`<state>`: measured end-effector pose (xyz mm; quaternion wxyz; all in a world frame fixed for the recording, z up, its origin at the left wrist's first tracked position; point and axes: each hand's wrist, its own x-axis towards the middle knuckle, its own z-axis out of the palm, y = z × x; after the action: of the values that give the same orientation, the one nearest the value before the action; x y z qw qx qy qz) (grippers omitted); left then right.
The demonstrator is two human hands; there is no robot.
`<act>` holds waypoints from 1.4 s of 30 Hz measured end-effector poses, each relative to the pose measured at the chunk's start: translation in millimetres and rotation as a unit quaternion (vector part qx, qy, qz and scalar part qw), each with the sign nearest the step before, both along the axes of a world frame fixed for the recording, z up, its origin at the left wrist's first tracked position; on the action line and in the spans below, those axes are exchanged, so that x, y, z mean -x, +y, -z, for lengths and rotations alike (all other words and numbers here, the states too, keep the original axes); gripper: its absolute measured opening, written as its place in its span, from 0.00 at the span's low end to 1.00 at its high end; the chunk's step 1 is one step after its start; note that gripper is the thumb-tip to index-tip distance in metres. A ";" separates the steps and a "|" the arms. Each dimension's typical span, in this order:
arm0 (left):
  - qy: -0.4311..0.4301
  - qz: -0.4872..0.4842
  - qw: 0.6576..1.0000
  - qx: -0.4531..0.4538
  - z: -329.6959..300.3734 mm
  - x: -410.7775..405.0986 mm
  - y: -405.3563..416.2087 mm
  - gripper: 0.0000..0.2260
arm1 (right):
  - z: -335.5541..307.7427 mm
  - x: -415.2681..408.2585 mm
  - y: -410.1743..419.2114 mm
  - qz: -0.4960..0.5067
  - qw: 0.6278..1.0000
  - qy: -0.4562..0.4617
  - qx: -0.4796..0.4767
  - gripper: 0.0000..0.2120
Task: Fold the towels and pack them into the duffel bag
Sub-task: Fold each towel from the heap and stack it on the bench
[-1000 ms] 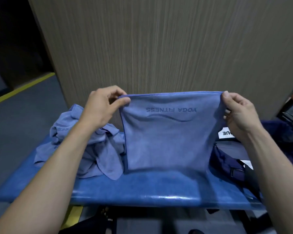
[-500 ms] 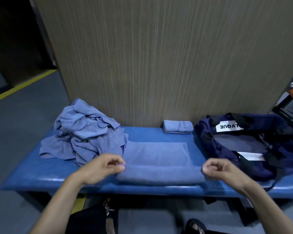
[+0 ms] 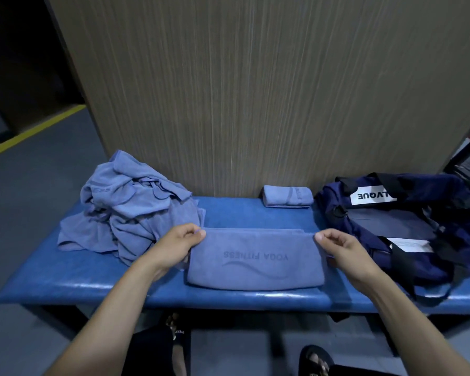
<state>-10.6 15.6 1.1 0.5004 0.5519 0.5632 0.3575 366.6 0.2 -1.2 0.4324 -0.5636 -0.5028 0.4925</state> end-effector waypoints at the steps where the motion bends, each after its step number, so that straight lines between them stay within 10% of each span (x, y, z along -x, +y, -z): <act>1: -0.015 -0.037 0.999 0.009 2.1 -4.2 10.0 0.12 | 2.7 6.0 10.5 0.018 1.000 0.011 0.001 0.10; 5: -0.052 -0.122 0.990 0.057 23.6 -17.8 42.8 0.11 | 17.6 28.3 49.8 0.109 0.993 -0.023 -0.032 0.11; 11: 0.219 -0.184 0.956 -0.064 40.8 -15.5 60.8 0.11 | 45.7 36.3 73.8 0.164 0.959 -0.228 -0.038 0.12; 21: 0.358 -0.151 0.913 -0.124 38.5 -18.0 64.5 0.06 | 36.1 37.5 80.3 0.130 0.880 -0.457 0.028 0.11; 42: 0.445 -0.036 0.889 -0.107 43.7 -9.8 71.0 0.05 | 40.6 14.7 83.8 -0.005 0.940 -0.334 -0.073 0.08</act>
<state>-0.8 86.6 -42.6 0.1222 0.6826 0.7046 0.1506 351.9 83.9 -41.7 0.2771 -0.6601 -0.6557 0.2399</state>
